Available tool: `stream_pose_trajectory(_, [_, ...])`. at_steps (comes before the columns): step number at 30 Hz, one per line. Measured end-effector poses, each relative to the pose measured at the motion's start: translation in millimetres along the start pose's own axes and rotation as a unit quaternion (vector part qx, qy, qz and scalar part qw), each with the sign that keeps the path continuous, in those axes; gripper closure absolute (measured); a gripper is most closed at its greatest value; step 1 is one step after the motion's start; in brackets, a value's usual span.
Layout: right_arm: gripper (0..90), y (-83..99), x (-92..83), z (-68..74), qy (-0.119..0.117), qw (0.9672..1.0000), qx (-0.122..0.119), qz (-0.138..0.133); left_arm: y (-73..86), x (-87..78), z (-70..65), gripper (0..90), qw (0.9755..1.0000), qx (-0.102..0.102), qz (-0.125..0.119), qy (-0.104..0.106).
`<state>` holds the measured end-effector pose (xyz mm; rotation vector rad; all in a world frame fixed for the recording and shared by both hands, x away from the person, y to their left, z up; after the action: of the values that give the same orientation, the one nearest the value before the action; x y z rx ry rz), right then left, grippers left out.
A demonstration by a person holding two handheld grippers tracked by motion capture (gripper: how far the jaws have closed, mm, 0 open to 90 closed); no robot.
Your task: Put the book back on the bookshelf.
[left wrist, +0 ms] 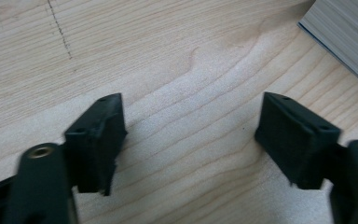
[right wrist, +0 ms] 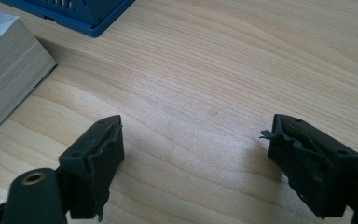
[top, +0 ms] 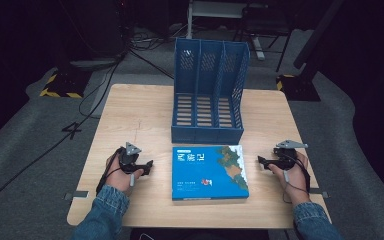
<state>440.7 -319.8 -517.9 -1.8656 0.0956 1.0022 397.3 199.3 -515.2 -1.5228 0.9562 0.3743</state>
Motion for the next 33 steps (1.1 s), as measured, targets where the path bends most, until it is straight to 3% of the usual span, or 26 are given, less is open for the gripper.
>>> stream_pose_trajectory(7, [21.0,-0.2,-1.6,0.8,-0.004,1.0,-0.001,0.002,-7.7,-13.4,-3.3,30.1,0.9997,-0.007,-0.014,0.016])
stream_pose_trajectory(11, [23.3,-1.8,-6.3,3.1,-0.021,0.9996,-0.01,0.014,-11.8,-19.9,-9.4,30.8,0.9995,-0.004,-0.018,0.025])
stream_pose_trajectory(17, [22.8,-15.5,-23.9,18.8,-0.05,0.998,-0.038,-0.001,-15.6,-25.7,-30.3,37.2,0.9958,-0.011,-0.017,0.089])
stream_pose_trajectory(24, [22.5,-28.3,-31.7,42.5,-0.083,0.9941,-0.069,-0.011,-18.4,-28.8,-53.9,36.1,0.9942,-0.003,-0.014,0.107])
stream_pose_trajectory(26, [22.4,-31.4,-31.9,49.1,-0.107,0.9922,-0.061,-0.018,-17.7,-28.3,-60.2,36.1,0.9928,-0.007,-0.012,0.119])
stream_pose_trajectory(28, [22.3,-34.0,-33.4,54.4,-0.113,0.9912,-0.066,-0.022,-17.2,-26.4,-66.0,35.8,0.9911,-0.005,-0.016,0.132])
stream_pose_trajectory(33, [20.4,-40.1,-38.1,73.7,-0.139,0.9861,-0.088,-0.024,-13.1,-18.6,-79.0,36.1,0.9892,-0.003,0.007,0.146])
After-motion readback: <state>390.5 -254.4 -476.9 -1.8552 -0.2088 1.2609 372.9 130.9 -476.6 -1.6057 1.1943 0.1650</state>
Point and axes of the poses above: each handheld gripper's, and its own axes: x roughly forward along the jaws, y roughly out of its underside, z roughly to its left, the point moved 2 cm from there along x, roughly forward along the jaws, and after that the axes turned 14 degrees about -x, right-handed, at the moved point
